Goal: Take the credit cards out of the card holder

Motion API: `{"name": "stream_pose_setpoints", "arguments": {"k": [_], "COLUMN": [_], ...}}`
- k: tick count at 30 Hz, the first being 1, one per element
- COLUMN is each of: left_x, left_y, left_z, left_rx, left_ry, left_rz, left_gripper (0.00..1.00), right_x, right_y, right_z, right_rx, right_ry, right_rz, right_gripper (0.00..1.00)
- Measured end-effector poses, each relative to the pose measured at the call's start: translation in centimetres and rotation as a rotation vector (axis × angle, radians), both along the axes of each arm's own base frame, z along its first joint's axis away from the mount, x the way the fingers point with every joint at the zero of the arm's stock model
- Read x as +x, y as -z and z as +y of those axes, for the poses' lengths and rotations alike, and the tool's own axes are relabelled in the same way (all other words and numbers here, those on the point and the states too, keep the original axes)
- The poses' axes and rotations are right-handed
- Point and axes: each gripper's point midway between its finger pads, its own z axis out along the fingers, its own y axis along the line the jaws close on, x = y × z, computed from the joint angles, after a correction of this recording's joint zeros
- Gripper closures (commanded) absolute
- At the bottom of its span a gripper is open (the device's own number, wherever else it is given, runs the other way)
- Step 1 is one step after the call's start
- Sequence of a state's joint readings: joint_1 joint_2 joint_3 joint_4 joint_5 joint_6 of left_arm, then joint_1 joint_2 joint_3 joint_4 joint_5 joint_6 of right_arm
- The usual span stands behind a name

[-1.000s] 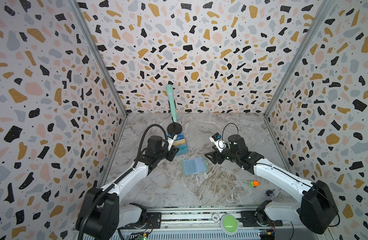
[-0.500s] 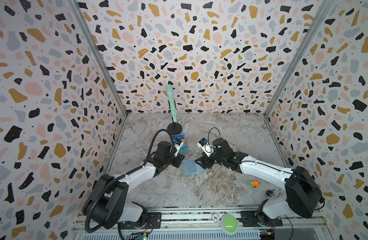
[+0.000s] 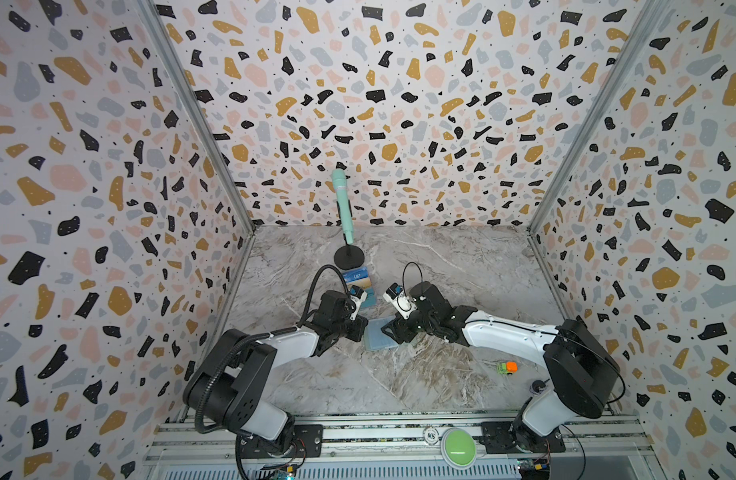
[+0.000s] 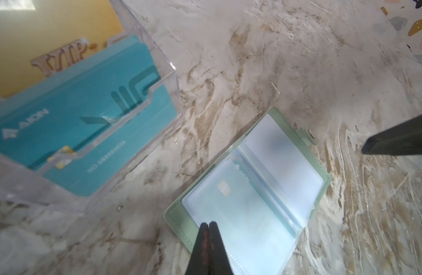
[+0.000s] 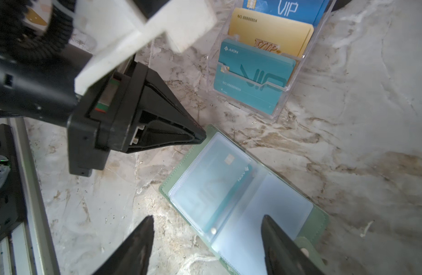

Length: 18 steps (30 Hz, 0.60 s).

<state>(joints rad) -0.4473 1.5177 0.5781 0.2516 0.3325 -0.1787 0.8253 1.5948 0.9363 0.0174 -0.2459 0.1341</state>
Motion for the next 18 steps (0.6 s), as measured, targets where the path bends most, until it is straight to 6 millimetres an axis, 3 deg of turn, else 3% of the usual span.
{"name": "stream_pose_setpoints", "arguments": {"k": [12,18], "left_x": [-0.1,-0.1], "left_y": [2.1,2.4], "left_z": [-0.1,0.0], "left_rx": [-0.008,-0.014], "left_ry": [-0.017,-0.027], "left_rz": [0.041,0.048], "left_gripper": [1.0,1.0], "right_x": [-0.5,-0.5], "right_y": [2.3,2.5], "right_z": [1.4,2.2], "right_rx": [-0.053,-0.057], "right_ry": [-0.006,-0.002], "right_rz": [0.006,-0.004], "right_gripper": [0.3,0.32]}}
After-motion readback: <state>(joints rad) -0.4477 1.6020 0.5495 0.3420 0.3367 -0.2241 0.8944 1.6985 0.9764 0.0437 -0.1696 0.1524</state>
